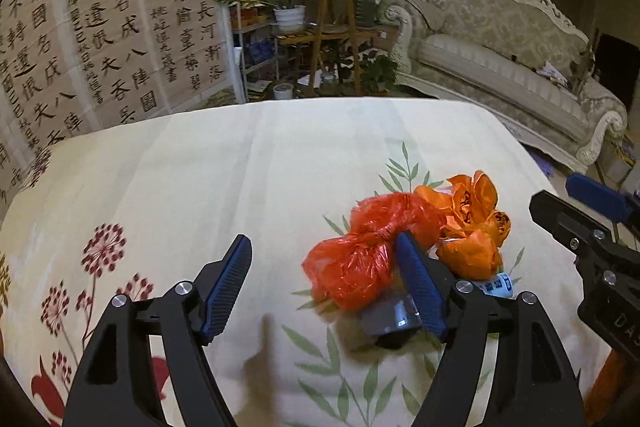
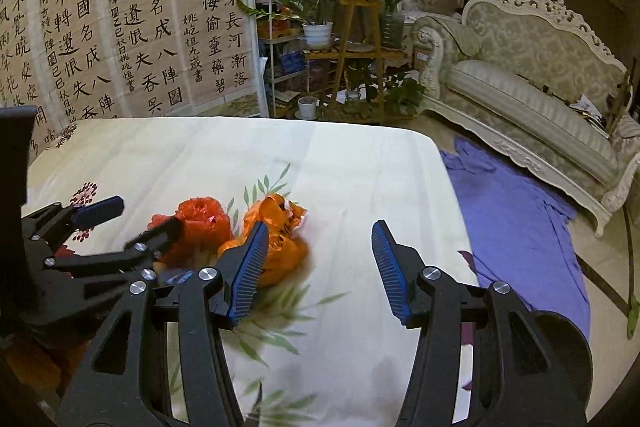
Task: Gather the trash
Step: 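Grasp the red plastic bag with the left tool while the right tool grasps the orange bag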
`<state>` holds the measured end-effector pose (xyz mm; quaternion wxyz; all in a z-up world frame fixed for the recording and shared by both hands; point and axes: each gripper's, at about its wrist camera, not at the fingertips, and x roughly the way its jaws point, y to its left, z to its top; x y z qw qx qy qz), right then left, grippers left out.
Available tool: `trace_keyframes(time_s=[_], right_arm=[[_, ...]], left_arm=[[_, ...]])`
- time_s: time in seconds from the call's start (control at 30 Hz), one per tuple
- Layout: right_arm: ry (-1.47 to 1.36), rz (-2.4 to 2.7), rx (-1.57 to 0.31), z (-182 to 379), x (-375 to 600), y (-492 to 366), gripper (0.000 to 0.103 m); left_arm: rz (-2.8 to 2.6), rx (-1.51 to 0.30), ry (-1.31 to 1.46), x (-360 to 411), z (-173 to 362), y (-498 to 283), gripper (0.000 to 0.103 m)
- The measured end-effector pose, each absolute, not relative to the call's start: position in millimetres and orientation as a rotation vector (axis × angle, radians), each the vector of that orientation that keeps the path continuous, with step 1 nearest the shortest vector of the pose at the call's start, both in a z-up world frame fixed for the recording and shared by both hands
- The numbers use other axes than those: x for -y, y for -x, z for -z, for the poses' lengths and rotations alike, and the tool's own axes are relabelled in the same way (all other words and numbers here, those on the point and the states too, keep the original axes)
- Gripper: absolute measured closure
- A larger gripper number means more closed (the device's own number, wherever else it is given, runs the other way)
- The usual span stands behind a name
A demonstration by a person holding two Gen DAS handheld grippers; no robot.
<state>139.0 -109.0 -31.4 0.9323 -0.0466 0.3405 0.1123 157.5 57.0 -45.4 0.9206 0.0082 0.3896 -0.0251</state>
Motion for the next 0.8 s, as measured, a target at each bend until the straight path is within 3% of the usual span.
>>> trace_keyframes(time_s=[0.17,0.27,0.33,0.8], right_arm=[[0.108,-0.231,-0.706,34,102,-145,0.047],[0.11,-0.231,-0.707,34,100,-146,0.047],[0.11,-0.232,-0.71,35,100,-148,0.047],[0.117,-0.282,-0.768,50,76,-160,0.046]], left_arm=[[0.108,-0.819,0.006,-60,50,-164,0.032],[0.149,-0.821,0.028,-62,51,-165,0.049],[0.173,-0.815,0.014,-60,50,-164,0.066],[0.107,-0.797,0.048,-82,45,-154,0.073]])
